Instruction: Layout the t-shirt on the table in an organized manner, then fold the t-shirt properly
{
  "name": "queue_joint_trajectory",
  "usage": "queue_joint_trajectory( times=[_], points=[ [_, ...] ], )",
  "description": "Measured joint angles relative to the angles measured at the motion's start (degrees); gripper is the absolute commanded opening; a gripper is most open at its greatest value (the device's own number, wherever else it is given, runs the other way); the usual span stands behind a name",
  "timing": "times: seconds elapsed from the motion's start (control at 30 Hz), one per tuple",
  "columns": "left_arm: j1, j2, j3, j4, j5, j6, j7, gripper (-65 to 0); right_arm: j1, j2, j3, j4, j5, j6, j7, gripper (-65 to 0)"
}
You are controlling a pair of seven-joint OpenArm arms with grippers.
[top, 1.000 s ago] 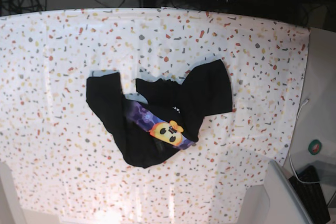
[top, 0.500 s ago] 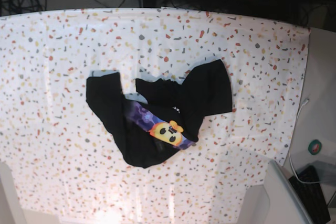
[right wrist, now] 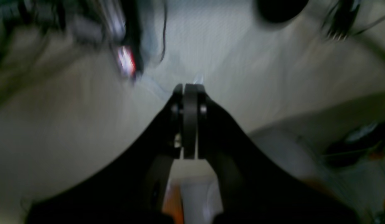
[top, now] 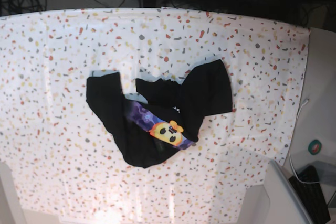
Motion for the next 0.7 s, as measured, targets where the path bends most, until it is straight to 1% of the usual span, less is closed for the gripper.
queue_joint_trajectory(
  times=[0.07,0.17,0.27,0.3,0.37,0.4,0.43,0.5,0.63,0.7],
  points=[
    [2.6,-0.2,-2.4,5.5,-0.1,0.1,0.4,-65.0,-3.3,-0.1,0.8,7.1,0.0,0.0,-0.8,-65.0],
    [6.1,-0.8,-4.9,11.8,0.0,0.1,0.7,-65.0,-7.7,-0.7,2.1,15.2,0.3,0.1,-4.2,-65.0],
    [6.8,-0.8,-5.7,16.2,0.0,0.1,1.1,-65.0,-8.4,-0.5,3.1,23.8,0.0,-0.3,-8.1,-65.0],
    [6.7,-0.7,-5.7,17.6,0.0,-0.4,0.8,-65.0,-8.2,-0.3,3.3,27.0,0.0,-0.1,-9.1,-65.0],
    [7.0,-0.7,-5.7,20.6,0.0,-3.3,0.3,-65.0,-8.3,-0.3,3.3,33.5,0.1,0.2,-10.9,-65.0],
    [7.4,-0.7,-5.7,22.6,0.1,-5.0,0.3,-65.0,-8.3,-0.4,3.3,36.2,0.0,0.3,-12.9,-65.0],
    [8.2,-0.6,-5.6,24.8,0.1,-6.0,0.6,-65.0,-8.3,-0.5,3.3,38.3,0.2,0.2,-15.0,-65.0],
    [9.2,-0.5,-5.0,28.9,-0.6,-6.4,1.1,-65.0,-7.0,-0.6,3.0,40.9,0.1,0.2,-17.9,-65.0],
    [10.0,-0.9,-5.1,39.0,-12.9,-6.9,1.7,-65.0,4.3,-0.4,2.9,41.4,0.3,0.5,-21.8,-65.0],
    [10.0,-3.2,-5.2,43.4,-18.2,-6.4,0.9,-65.0,9.4,-0.3,2.8,41.5,0.1,0.4,-25.0,-65.0]
  ],
)
